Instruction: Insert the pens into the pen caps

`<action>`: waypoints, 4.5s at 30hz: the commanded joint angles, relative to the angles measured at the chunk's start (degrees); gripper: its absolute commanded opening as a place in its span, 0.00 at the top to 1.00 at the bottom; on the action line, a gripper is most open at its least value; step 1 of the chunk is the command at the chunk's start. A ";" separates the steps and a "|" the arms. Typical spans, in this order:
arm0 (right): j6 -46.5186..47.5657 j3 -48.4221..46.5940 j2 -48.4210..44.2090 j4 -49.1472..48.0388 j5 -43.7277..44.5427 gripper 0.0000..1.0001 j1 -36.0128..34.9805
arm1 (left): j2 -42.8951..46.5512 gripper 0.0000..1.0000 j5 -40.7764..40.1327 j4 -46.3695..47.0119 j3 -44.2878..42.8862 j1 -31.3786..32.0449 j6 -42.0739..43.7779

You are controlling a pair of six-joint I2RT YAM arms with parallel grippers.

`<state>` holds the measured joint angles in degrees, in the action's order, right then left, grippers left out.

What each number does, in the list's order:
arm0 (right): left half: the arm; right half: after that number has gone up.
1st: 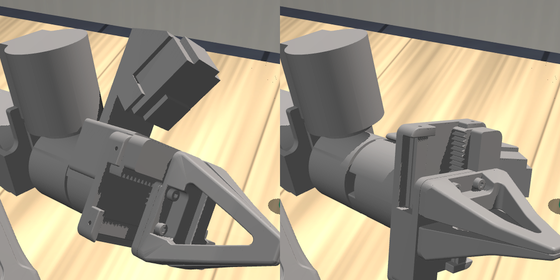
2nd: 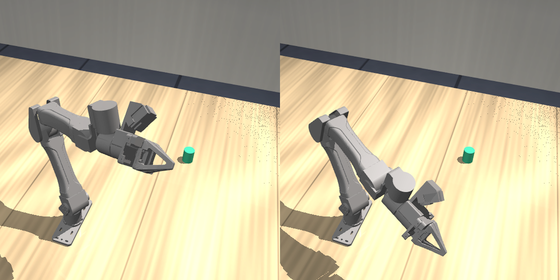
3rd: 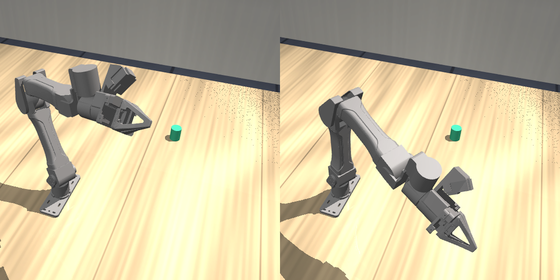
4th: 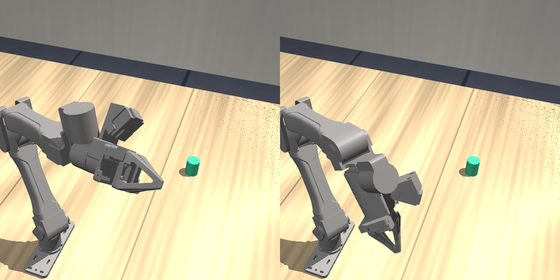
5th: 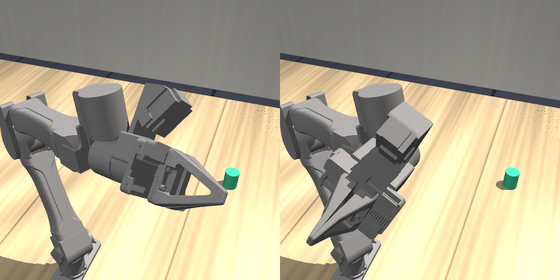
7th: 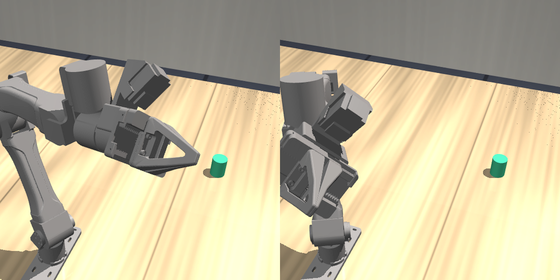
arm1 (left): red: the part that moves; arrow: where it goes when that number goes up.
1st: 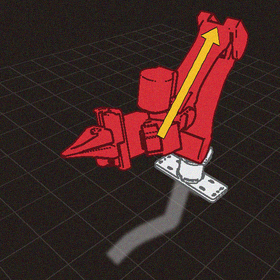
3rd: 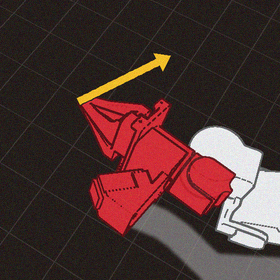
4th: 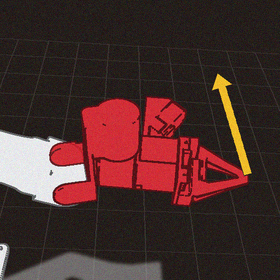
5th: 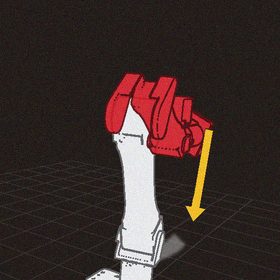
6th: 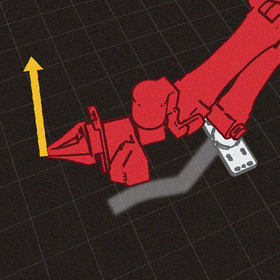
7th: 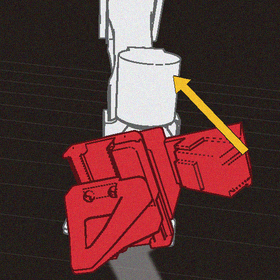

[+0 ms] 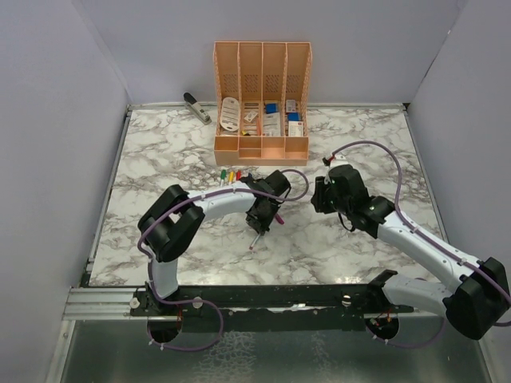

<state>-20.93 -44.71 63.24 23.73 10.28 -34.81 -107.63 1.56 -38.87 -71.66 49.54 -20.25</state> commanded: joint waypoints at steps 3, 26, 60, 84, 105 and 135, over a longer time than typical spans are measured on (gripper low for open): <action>2.75 2.11 0.50 -3.71 -5.99 0.71 -0.17 | 6.48 1.00 -4.72 2.58 3.85 -3.91 -0.34; 10.51 -4.86 19.32 -8.76 -17.71 0.60 -3.30 | 43.14 1.00 -2.12 32.01 26.70 -5.66 0.69; 11.86 -12.19 35.38 -7.71 -17.51 0.60 -7.73 | 48.66 1.00 -3.14 37.68 31.02 -5.84 0.00; 7.37 -13.80 38.75 4.90 -7.48 0.66 -10.25 | 54.81 1.00 -7.71 34.81 32.42 -6.57 0.18; 6.55 -16.85 47.58 7.48 -4.19 0.81 -13.59 | 56.24 1.00 -8.67 33.51 32.46 -6.87 0.98; 4.61 -22.07 16.38 -9.66 3.32 0.99 -2.79 | 52.21 1.00 8.45 48.36 33.86 -7.26 1.92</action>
<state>-18.50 -67.44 88.07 26.33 15.18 -37.04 -53.49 2.20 0.89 -38.61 42.44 -18.24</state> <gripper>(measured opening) 0.056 0.106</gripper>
